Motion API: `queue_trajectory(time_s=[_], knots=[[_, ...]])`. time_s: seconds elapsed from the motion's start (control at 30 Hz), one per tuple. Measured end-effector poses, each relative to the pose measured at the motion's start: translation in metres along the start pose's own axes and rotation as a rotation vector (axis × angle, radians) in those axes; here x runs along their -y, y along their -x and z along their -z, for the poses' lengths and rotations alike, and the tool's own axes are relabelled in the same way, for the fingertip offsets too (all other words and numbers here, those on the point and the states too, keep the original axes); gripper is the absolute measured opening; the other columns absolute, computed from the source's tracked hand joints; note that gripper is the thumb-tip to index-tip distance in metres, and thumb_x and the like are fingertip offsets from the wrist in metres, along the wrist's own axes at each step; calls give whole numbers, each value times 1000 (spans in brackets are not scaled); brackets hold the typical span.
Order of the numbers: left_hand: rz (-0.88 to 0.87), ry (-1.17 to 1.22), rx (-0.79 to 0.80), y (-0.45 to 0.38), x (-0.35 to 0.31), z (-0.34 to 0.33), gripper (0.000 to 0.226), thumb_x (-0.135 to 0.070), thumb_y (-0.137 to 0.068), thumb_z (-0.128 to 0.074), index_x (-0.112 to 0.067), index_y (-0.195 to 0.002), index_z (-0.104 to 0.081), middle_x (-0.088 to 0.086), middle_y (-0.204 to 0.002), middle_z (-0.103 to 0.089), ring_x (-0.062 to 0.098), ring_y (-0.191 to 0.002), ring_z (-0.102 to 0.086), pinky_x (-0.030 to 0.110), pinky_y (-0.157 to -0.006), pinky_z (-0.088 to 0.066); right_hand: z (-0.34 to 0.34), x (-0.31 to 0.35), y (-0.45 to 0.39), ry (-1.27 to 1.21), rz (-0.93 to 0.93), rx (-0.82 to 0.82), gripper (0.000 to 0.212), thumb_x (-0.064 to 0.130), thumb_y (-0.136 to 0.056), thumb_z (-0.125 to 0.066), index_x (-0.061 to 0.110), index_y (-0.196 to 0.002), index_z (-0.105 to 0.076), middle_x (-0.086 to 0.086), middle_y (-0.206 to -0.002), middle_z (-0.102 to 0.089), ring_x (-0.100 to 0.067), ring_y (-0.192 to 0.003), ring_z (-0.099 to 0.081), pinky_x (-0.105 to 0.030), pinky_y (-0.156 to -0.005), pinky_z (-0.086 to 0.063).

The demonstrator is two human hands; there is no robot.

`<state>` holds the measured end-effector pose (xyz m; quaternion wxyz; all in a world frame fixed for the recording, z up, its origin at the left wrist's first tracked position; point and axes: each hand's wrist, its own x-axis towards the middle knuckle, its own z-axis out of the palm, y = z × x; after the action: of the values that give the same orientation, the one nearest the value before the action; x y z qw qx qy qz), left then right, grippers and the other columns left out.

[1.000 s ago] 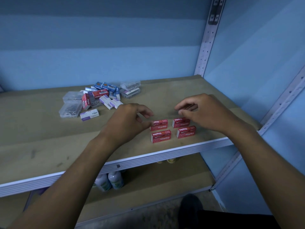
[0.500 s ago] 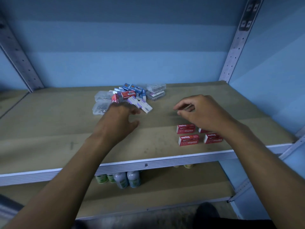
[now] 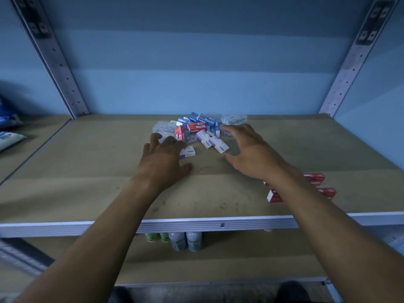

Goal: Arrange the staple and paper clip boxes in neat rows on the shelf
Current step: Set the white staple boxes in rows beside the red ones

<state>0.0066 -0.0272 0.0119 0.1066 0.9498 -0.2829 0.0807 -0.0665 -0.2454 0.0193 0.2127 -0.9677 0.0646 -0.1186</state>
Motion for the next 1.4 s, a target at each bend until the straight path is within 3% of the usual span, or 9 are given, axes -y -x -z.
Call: queue_trajectory(time_s=[0.13,0.33,0.43,0.57,0.63,0.9,1.07,1.4], knots=[[-4,-44,32,-4,2,-3,63,-57,-86,-56,-34,-142,-41,-5,-145,-46,34,-142,-13,43,-111,-25,-13,7,-10,31,-14,75,70,35,-89,-59,36,-153,-30,4,-154,-33,-20,-142,-34,-40,-115,-33],[-12,-33,47,-4,6,-5,60,-60,-87,-52,-34,-141,-42,-7,-149,-43,34,-145,-10,43,-112,-23,-28,14,-21,137,-22,146,64,37,-96,-55,33,-155,-30,4,-161,-29,-25,-146,-26,-41,-117,-30],[-23,-17,20,-4,7,-4,52,-56,-88,-54,-33,-135,-48,-8,-145,-48,32,-143,-15,41,-110,-24,-29,19,-22,153,-41,116,52,32,-94,-56,33,-145,-44,2,-151,-43,-29,-137,-37,-42,-111,-37],[-42,-5,-18,-1,7,-2,34,-45,-89,-59,-32,-121,-56,-8,-134,-57,28,-136,-27,38,-103,-28,-30,17,-23,86,-35,61,25,27,-88,-62,35,-112,-63,1,-124,-62,-26,-117,-54,-40,-94,-49],[-56,8,-28,1,8,0,30,-40,-90,-61,-33,-119,-58,-9,-131,-59,27,-133,-30,38,-101,-28,-30,16,-21,42,-30,64,24,19,-86,-63,33,-105,-65,2,-118,-65,-22,-110,-59,-36,-88,-52],[-68,27,-20,11,10,6,21,-35,-97,-50,-33,-115,-61,-7,-120,-65,22,-135,-32,39,-102,-28,-16,15,-4,-1,9,28,19,21,-83,-67,29,-99,-72,4,-108,-69,-16,-103,-62,-30,-88,-52],[-62,65,41,23,8,10,26,-33,-101,-43,-34,-119,-62,-2,-120,-64,23,-135,-30,39,-98,-30,2,25,15,-14,66,50,20,15,-86,-64,25,-97,-77,10,-96,-71,-7,-86,-60,-22,-72,-43],[-120,94,135,31,13,11,26,-37,-101,-42,-37,-114,-65,-7,-117,-61,28,-116,-42,44,-95,-40,17,32,38,-20,65,138,23,16,-93,-60,27,-103,-78,12,-94,-74,-1,-86,-65,-24,-82,-53]])
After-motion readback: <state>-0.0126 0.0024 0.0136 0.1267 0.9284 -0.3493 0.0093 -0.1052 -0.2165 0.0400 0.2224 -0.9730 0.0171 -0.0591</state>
